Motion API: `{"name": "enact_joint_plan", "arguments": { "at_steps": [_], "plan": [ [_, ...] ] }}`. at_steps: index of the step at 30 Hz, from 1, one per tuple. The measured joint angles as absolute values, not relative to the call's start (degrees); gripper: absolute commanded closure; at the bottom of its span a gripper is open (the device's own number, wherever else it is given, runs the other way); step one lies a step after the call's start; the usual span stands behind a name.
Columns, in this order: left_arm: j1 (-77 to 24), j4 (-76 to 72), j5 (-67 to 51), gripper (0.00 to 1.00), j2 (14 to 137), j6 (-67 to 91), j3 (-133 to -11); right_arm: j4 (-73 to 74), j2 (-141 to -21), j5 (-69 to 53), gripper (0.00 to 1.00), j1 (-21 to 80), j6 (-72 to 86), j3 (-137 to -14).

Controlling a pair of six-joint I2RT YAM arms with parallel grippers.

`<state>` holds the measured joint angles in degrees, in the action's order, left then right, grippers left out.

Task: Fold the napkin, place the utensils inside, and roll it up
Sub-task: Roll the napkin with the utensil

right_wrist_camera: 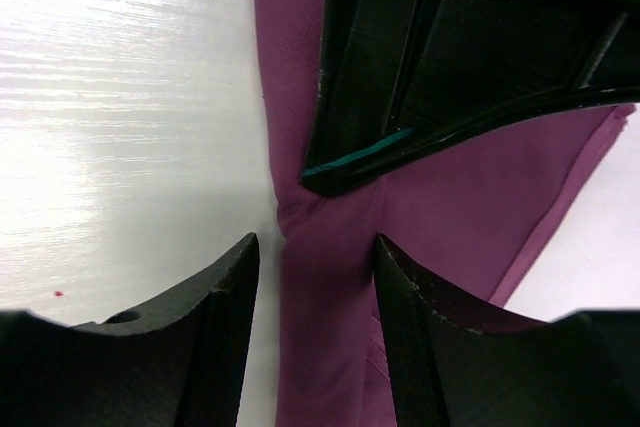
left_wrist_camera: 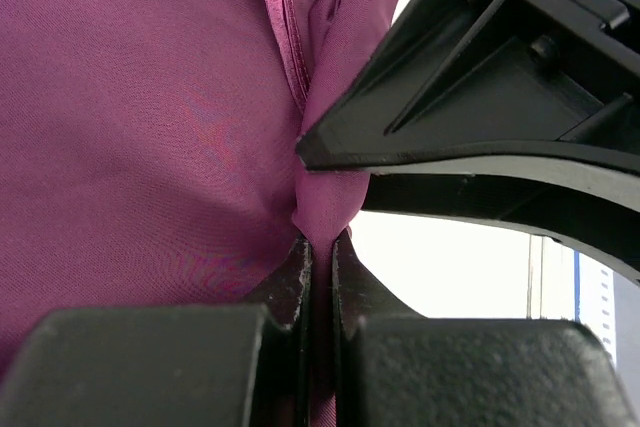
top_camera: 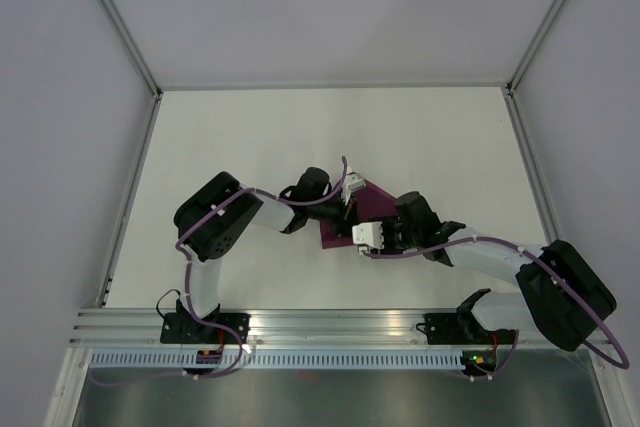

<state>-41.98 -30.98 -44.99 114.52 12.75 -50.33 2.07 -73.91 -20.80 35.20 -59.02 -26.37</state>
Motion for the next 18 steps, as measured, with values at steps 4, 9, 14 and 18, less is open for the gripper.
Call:
{"name": "enact_joint_plan", "arguments": {
  "at_steps": [4,9,14,18],
  "plan": [
    [-41.8,-30.5,-45.6,0.98,114.8,12.8,-50.8,-2.1,-73.9,-19.0,0.45,35.2,-60.9,-24.7],
    [-41.5,-29.6,-46.3,0.98,115.3,12.8,-51.5,-4.0,-74.0,-18.6,0.52,35.5,-63.4,-23.7],
    [-41.0,-29.4,-46.0,0.85,115.4,12.8,-51.7,-1.3,-76.7,-19.0,0.86,35.7,-66.2,-25.9],
    [-40.5,-30.5,-44.7,0.65,114.9,12.8,-50.5,3.4,-80.4,-19.8,0.88,35.0,-67.4,-30.9]
  ]
}}
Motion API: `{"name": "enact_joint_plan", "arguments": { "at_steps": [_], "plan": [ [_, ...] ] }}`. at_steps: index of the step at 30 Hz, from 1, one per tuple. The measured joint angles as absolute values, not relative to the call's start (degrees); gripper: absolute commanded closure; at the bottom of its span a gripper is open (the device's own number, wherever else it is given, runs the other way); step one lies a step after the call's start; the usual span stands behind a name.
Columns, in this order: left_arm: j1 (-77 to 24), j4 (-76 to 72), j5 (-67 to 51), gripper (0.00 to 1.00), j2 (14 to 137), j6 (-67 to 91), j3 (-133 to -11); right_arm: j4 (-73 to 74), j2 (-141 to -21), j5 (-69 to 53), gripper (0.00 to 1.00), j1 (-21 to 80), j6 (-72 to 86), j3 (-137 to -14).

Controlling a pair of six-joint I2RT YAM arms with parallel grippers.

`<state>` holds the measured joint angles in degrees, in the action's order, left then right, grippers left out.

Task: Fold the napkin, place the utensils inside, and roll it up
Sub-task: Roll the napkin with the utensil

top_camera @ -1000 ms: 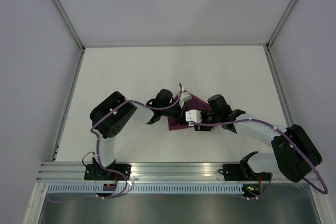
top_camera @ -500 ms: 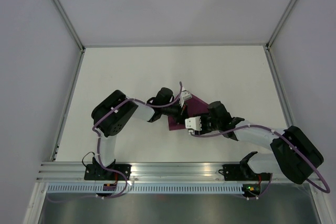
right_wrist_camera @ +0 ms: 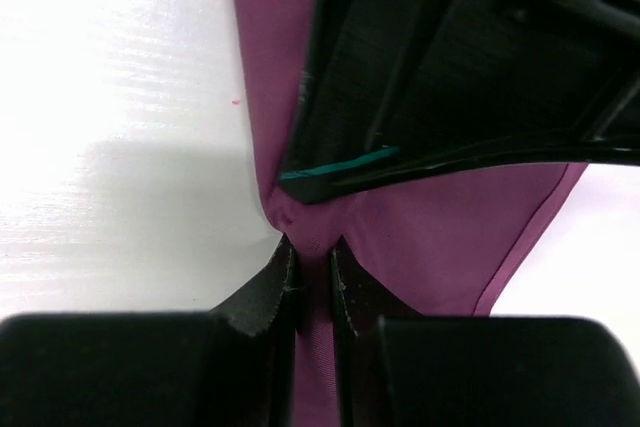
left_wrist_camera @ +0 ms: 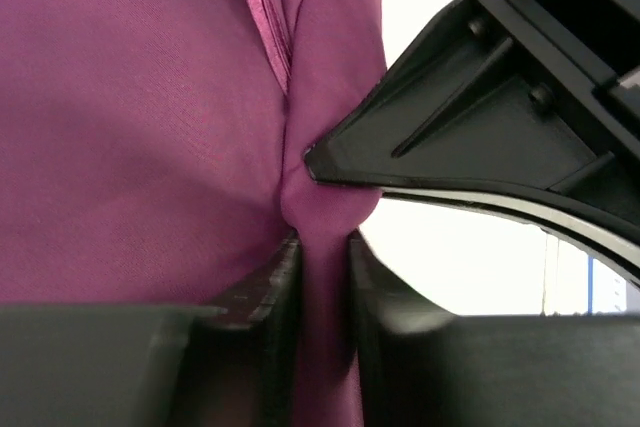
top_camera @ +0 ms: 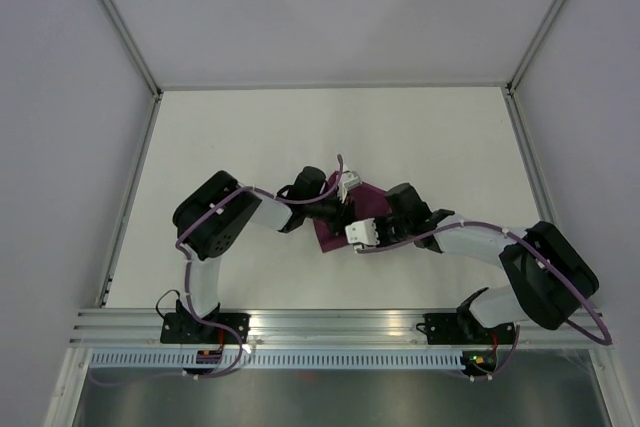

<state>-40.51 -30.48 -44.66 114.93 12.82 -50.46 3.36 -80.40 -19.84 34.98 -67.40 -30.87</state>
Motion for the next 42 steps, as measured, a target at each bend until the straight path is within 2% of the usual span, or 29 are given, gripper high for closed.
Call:
{"name": "enact_joint_plan", "arguments": {
  "at_steps": [4,6,12,26,29,33,42],
  "plan": [
    [-40.5,-32.8,-42.8,0.53,112.7,13.1,-47.4,10.2,-84.2,-22.0,0.89,34.0,-68.7,-36.7],
    [-40.5,-33.8,-40.9,0.51,111.0,13.3,-45.3,14.6,-87.0,-23.6,0.90,33.3,-69.3,-40.8],
    [-40.5,-34.5,-32.2,0.45,104.9,13.6,-39.6,30.9,-97.2,-28.4,0.91,30.8,-71.6,-55.2],
    [-41.0,-44.6,2.4,0.41,83.7,13.5,-18.7,64.4,-120.3,-38.2,0.92,26.8,-74.2,-84.8],
    [-44.7,-47.1,7.7,0.39,81.4,9.8,-17.1,70.0,-123.8,-39.2,0.92,26.3,-73.5,-88.3],
    [-53.4,-48.8,13.2,0.33,81.5,1.9,-17.9,77.8,-128.4,-40.5,0.92,26.0,-72.1,-91.9],
    [-66.4,-49.8,16.3,0.28,93.3,-13.6,-25.6,86.9,-134.0,-41.0,0.92,25.7,-68.9,-93.3]
  ]
}}
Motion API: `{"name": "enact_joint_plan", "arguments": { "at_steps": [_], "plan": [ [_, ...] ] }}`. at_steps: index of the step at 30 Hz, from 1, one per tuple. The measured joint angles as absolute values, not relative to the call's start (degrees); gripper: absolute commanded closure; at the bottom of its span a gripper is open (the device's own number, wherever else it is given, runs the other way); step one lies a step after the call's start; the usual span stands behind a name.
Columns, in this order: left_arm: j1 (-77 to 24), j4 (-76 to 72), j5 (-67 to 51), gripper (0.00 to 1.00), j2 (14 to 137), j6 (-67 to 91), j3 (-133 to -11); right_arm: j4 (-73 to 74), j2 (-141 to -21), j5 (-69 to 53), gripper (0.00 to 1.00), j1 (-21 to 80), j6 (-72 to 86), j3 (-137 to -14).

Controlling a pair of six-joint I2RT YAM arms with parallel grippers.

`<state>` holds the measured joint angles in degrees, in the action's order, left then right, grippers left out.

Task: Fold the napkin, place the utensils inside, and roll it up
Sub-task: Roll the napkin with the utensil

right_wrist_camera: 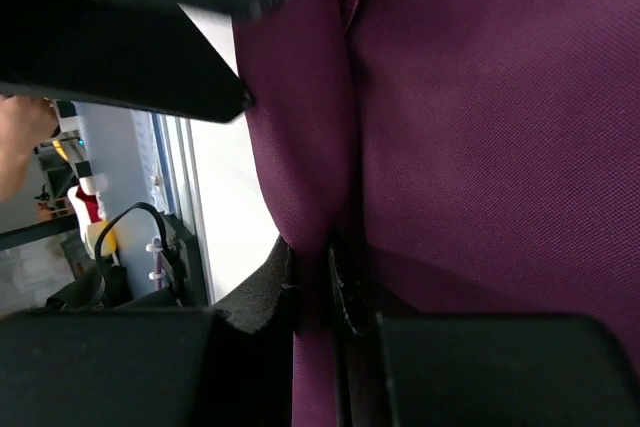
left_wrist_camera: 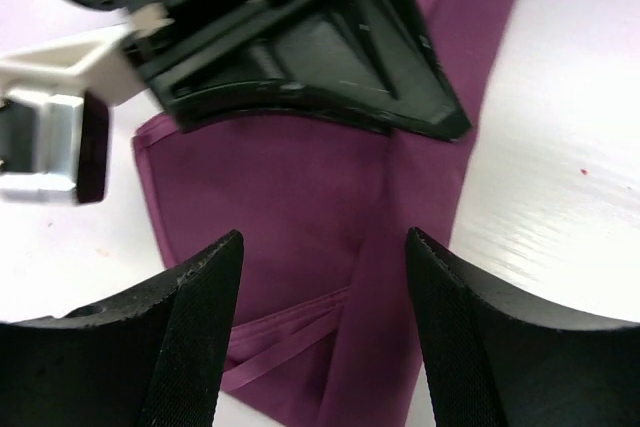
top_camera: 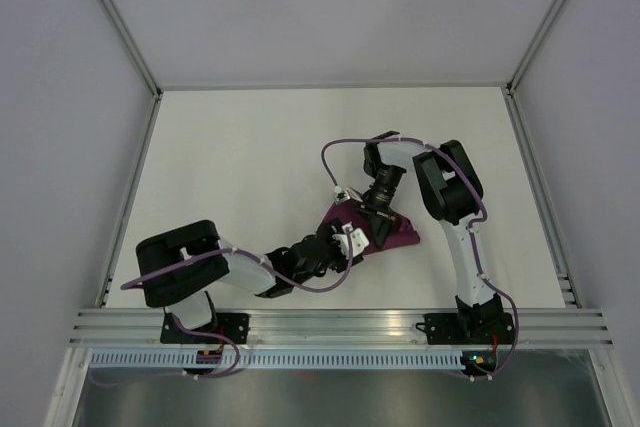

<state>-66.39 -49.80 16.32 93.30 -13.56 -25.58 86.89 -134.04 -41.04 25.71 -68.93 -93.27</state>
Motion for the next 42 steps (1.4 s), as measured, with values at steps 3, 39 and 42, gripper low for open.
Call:
{"name": "enact_joint_plan", "arguments": {
  "at_steps": [3,39,42],
  "plan": [
    [-68.1,-49.5,15.9,0.28,96.0,-16.0,-27.5,87.5,-134.5,-40.7,0.92,25.6,-68.5,-93.3],
    [-70.4,-52.3,11.7,0.98,107.2,-17.6,-33.4,87.4,-134.9,-41.1,0.66,23.9,-65.7,-93.0],
    [-69.0,-52.5,9.2,0.98,107.2,-15.8,-33.5,86.5,-133.6,-41.4,0.58,23.4,-65.0,-92.1]
  ]
}}
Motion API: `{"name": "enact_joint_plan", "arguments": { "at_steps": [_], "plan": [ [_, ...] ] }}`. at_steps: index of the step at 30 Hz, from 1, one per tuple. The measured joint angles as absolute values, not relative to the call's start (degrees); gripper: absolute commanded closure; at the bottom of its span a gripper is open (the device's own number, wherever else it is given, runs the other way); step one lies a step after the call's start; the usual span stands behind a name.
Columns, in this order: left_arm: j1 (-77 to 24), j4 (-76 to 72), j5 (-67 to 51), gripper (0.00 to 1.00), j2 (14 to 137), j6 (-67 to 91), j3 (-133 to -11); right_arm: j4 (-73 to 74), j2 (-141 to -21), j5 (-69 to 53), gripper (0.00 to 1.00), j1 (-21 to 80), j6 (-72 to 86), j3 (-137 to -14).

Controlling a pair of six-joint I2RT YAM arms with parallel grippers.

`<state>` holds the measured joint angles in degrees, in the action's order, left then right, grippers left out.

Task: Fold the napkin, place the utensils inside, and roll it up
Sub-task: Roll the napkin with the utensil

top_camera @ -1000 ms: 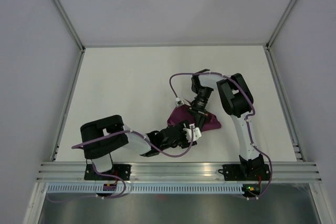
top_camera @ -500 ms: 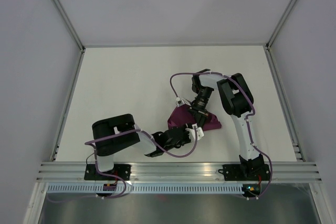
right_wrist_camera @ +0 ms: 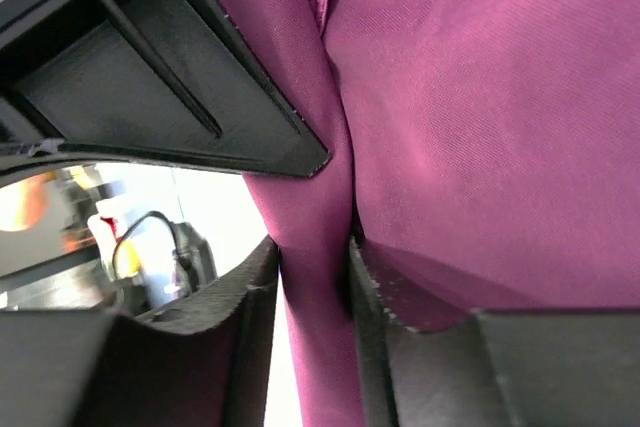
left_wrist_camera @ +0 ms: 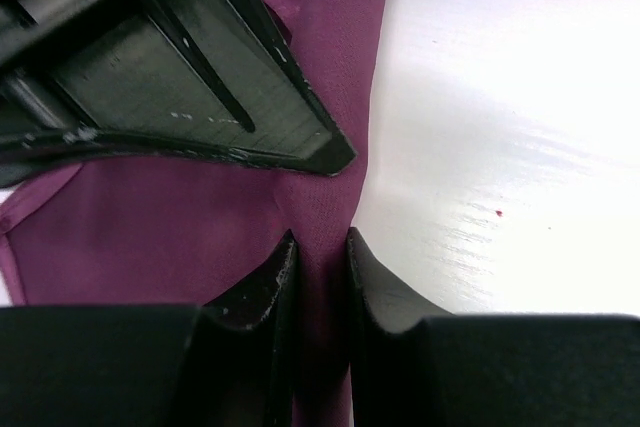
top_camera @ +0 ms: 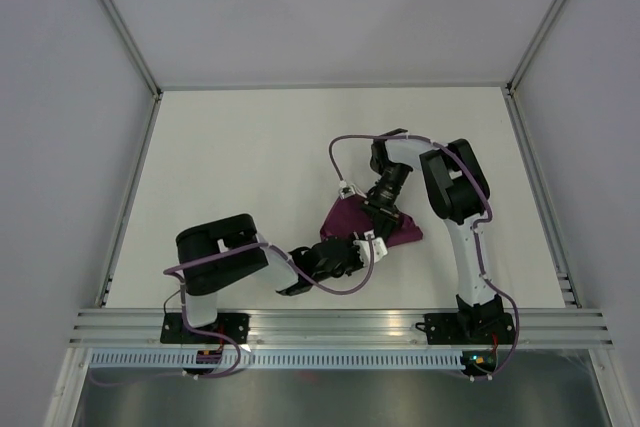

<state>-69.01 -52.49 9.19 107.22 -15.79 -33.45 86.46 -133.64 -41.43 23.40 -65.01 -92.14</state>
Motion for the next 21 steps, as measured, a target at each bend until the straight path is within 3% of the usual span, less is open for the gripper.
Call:
{"name": "enact_joint_plan", "arguments": {
  "at_steps": [10,21],
  "plan": [
    [-59.5,-53.4,-6.8,0.98,107.4,-2.2,-33.7,66.9,-117.4,-41.7,0.53,17.8,-60.3,-88.9],
    [-50.7,-54.3,-24.4,0.98,110.2,10.8,-35.2,37.2,-81.9,-37.6,0.47,13.3,-55.2,-54.3]
  ]
}}
